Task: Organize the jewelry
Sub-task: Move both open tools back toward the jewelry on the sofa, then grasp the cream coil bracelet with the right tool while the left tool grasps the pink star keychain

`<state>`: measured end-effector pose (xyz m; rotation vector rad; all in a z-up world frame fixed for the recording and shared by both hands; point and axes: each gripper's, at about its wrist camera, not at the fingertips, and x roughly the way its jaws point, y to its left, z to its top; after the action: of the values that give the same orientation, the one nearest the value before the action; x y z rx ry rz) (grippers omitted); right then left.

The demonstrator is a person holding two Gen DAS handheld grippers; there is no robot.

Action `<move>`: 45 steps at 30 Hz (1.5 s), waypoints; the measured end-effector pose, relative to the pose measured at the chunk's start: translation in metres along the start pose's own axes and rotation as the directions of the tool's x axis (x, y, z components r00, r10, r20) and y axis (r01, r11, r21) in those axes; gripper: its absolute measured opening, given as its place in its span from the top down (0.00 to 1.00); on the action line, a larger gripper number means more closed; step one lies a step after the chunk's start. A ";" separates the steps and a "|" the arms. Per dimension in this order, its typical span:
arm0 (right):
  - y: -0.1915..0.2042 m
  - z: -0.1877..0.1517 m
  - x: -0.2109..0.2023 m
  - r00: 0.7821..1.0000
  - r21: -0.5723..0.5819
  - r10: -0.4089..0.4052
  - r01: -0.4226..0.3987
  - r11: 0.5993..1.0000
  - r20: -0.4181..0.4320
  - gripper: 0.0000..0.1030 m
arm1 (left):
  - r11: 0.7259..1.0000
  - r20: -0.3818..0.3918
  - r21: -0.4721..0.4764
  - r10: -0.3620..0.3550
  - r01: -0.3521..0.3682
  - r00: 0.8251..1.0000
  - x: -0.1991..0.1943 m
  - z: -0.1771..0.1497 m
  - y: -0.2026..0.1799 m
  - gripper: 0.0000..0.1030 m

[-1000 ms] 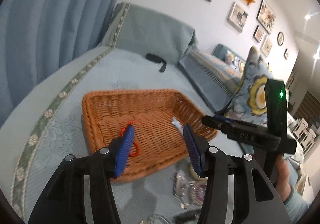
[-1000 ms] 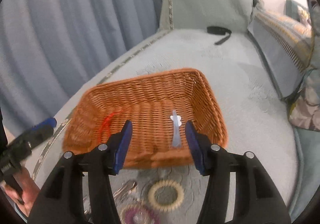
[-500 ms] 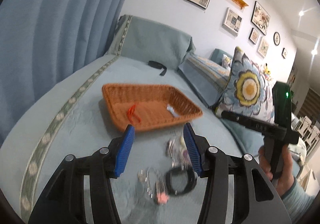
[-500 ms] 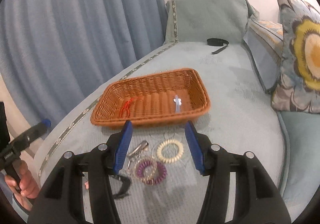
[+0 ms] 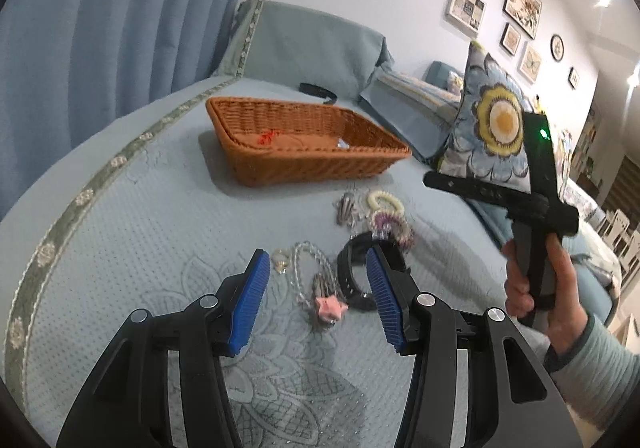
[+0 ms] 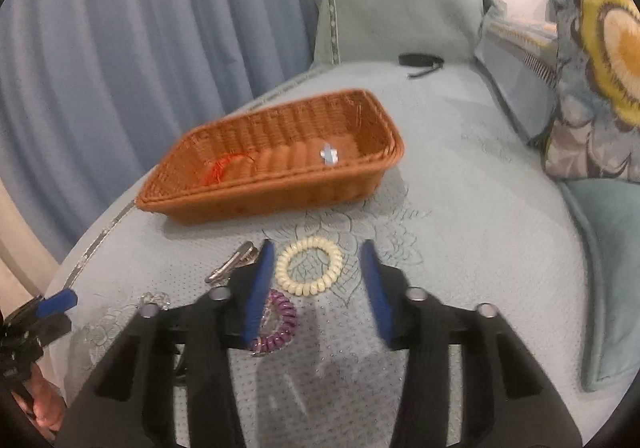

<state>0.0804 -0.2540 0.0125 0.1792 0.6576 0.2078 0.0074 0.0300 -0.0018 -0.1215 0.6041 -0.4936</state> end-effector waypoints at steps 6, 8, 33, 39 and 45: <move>-0.005 0.000 0.026 0.999 0.031 -0.011 0.012 0.999 -0.037 0.69 | 0.999 -0.053 0.042 0.003 -0.001 0.999 0.013 -0.019 -0.006 0.53; -0.005 -0.001 0.037 0.998 0.036 -0.020 0.022 0.999 -0.055 0.69 | 0.998 -0.070 0.055 0.007 -0.004 0.998 0.019 -0.021 -0.006 0.53; -0.005 0.002 0.071 0.983 0.044 -0.087 0.095 0.995 -0.159 0.69 | 0.988 -0.131 0.133 0.091 -0.074 0.987 0.040 -0.026 -0.024 0.84; 0.000 0.003 0.075 0.979 0.017 -0.116 0.120 0.993 -0.169 0.69 | 0.990 -0.110 0.125 0.082 -0.068 0.990 0.038 -0.024 -0.022 0.85; 0.009 0.003 0.080 0.975 -0.029 -0.141 0.138 0.990 -0.174 0.89 | 0.994 -0.086 0.096 0.067 -0.059 0.994 0.033 -0.024 -0.018 0.85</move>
<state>0.1429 -0.2252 -0.0303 0.0983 0.8411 0.0946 0.0098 -0.0007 -0.0338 0.0084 0.6686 -0.4666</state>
